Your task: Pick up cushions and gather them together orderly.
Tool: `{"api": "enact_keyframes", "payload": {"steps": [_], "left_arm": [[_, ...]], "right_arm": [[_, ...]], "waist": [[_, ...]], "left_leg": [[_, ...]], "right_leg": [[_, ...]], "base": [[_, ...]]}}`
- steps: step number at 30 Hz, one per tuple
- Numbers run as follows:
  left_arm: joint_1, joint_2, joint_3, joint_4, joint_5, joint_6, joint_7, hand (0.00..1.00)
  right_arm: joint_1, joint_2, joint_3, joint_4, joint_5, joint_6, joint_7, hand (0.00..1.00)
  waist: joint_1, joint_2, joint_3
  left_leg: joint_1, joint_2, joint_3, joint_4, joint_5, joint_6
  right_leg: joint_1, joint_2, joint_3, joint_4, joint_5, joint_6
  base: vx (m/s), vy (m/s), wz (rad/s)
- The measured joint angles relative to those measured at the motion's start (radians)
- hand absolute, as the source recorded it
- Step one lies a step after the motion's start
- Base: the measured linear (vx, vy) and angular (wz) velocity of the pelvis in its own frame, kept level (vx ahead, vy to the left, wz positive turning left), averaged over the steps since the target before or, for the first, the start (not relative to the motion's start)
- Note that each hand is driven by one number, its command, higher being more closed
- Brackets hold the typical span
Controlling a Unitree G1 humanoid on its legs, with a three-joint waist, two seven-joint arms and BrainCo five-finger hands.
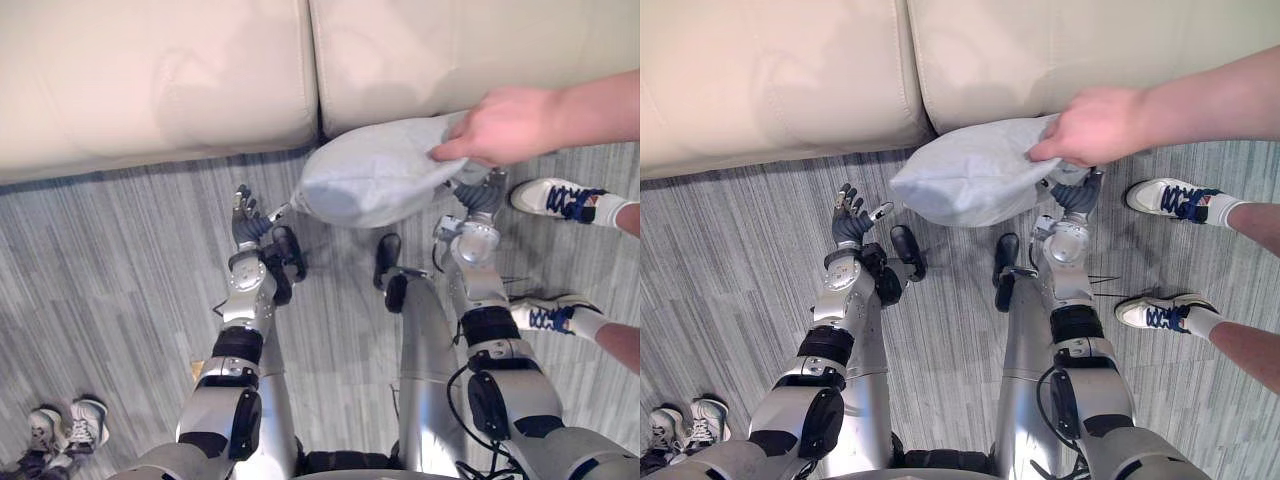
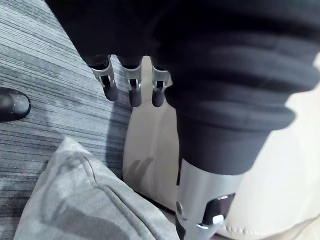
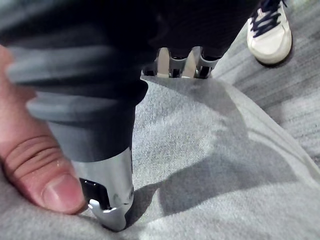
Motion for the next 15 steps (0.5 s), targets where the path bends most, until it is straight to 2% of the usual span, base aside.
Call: {"api": "enact_keyframes", "payload": {"steps": [4,7,9,10,13,15], "left_arm": [[0.065,-0.002,-0.065,-0.05,0.019,-0.001,-0.006,0.0],[0.159,-0.003,-0.105,-0.068,0.03,-0.002,-0.011,0.0],[0.24,-0.003,-0.12,-0.067,0.037,0.0,-0.02,0.0],[0.259,-0.003,-0.123,-0.066,0.037,0.001,-0.027,0.0],[0.34,0.001,-0.149,-0.052,0.038,0.003,-0.057,0.0],[0.418,0.006,-0.151,-0.036,0.042,0.003,-0.078,0.0]], "right_arm": [[0.11,0.009,0.008,-0.002,0.0,0.013,0.008,0.0],[0.214,0.038,0.016,-0.002,-0.001,0.023,0.053,0.0],[0.305,0.067,0.073,-0.002,-0.024,0.024,0.11,0.0],[0.329,0.075,0.078,-0.002,-0.03,0.024,0.119,0.0],[0.448,0.132,0.091,0.0,-0.031,0.037,0.166,0.0],[0.535,0.138,0.084,0.015,-0.031,0.047,0.192,0.0]], "waist": [[0.001,0.002,-0.002],[0.005,0.006,-0.026],[0.007,0.009,-0.07],[0.008,0.008,-0.08],[0.022,0.009,-0.105],[0.026,0.005,-0.173]], "left_leg": [[0.132,-0.001,0.005,-0.076,0.016,-0.025],[0.249,-0.004,0.025,-0.147,0.026,-0.041],[0.326,-0.011,0.025,-0.201,0.035,-0.055],[0.35,-0.013,0.024,-0.218,0.042,-0.052],[0.517,-0.03,0.028,-0.315,0.065,-0.06],[0.604,-0.051,0.032,-0.393,0.077,-0.069]], "right_leg": [[0.131,0.009,-0.014,-0.071,0.008,-0.013],[0.239,0.014,-0.018,-0.136,0.017,-0.025],[0.318,0.021,-0.025,-0.191,0.02,-0.025],[0.343,0.021,-0.028,-0.206,0.02,-0.025],[0.521,0.019,-0.052,-0.301,0.022,-0.024],[0.612,0.012,-0.066,-0.37,0.026,-0.018]], "base": [[-0.01,-0.092,0.04],[0.04,-0.069,0.0],[0.11,-0.053,0.02],[0.16,-0.034,0.14],[0.13,-0.02,0.22],[0.22,-0.009,0.24]]}}
